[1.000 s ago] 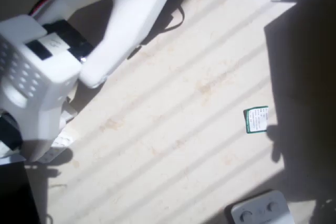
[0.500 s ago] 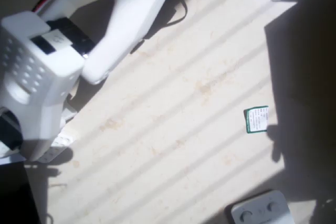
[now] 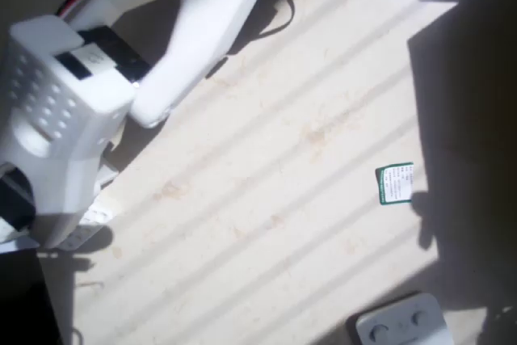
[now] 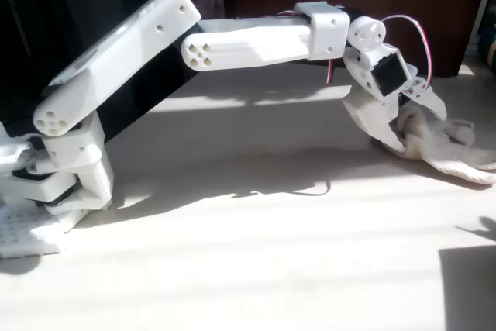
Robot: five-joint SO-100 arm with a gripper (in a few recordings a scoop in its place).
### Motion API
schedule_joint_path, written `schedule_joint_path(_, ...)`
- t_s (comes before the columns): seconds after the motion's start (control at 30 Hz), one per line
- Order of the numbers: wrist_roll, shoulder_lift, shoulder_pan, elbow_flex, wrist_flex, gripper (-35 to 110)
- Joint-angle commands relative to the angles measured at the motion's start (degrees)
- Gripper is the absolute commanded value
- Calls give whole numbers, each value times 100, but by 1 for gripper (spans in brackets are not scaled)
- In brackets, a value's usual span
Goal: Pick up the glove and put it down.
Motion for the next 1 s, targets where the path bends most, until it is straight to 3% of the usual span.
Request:
schedule_joint_path(0.0,-9,70,-53,-220,-97,3)
schedule_joint_path(0.07,-18,70,-53,-220,-97,-2)
schedule_joint_path(0.6,-18,167,-70,-220,-70,0)
schedule_joint_path(0.97,-18,1187,229,-220,105,0)
